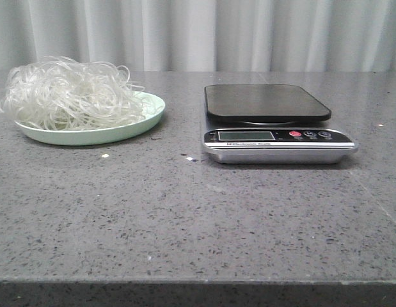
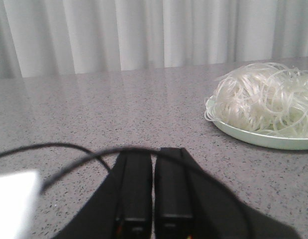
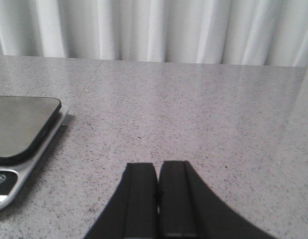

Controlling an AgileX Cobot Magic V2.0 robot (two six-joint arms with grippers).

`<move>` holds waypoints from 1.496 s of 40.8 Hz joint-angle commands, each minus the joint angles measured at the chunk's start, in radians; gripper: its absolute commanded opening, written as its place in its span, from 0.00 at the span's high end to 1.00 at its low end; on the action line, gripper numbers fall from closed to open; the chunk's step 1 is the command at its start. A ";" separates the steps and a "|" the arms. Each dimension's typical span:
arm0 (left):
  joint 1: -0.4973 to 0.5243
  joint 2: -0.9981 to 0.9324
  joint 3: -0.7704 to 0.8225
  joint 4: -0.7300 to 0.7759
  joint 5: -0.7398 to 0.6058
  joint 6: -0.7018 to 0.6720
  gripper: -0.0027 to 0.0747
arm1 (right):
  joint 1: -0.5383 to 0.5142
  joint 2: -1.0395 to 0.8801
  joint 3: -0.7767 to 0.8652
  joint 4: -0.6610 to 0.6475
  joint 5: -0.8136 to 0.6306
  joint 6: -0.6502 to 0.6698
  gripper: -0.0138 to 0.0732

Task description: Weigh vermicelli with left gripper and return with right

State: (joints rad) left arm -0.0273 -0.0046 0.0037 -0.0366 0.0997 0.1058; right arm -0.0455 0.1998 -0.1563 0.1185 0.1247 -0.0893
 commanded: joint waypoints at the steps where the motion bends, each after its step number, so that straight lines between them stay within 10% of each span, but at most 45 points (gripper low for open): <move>1: -0.007 -0.021 0.008 -0.002 -0.079 -0.007 0.79 | -0.010 -0.066 0.040 -0.020 -0.110 0.000 0.67; 61: -0.007 -0.018 0.008 -0.002 -0.079 -0.007 0.79 | -0.011 -0.226 0.176 0.002 -0.125 0.001 0.67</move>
State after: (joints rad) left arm -0.0273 -0.0046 0.0037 -0.0366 0.0982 0.1058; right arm -0.0523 -0.0118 0.0274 0.1184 0.0805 -0.0839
